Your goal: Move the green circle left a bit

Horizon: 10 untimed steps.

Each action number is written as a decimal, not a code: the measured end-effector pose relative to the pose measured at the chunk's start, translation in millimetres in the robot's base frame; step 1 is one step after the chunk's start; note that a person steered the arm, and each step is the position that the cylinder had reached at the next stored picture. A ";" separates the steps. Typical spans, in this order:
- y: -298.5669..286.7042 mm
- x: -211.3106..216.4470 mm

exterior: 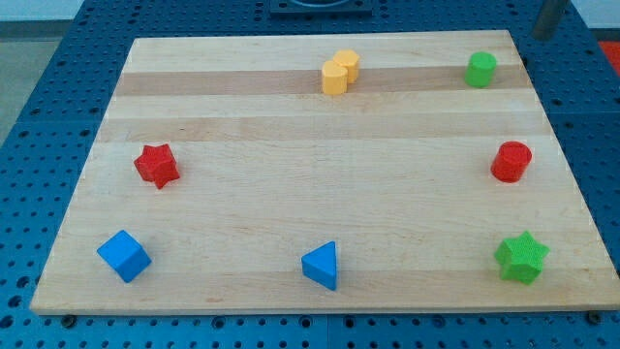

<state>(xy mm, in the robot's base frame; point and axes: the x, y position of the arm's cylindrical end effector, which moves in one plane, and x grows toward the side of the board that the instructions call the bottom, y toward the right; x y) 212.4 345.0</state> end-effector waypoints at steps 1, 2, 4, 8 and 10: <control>-11.1 39.2; -13.8 39.2; -51.5 39.3; -107.0 53.3; -94.3 41.7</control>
<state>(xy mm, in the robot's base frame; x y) 254.1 250.7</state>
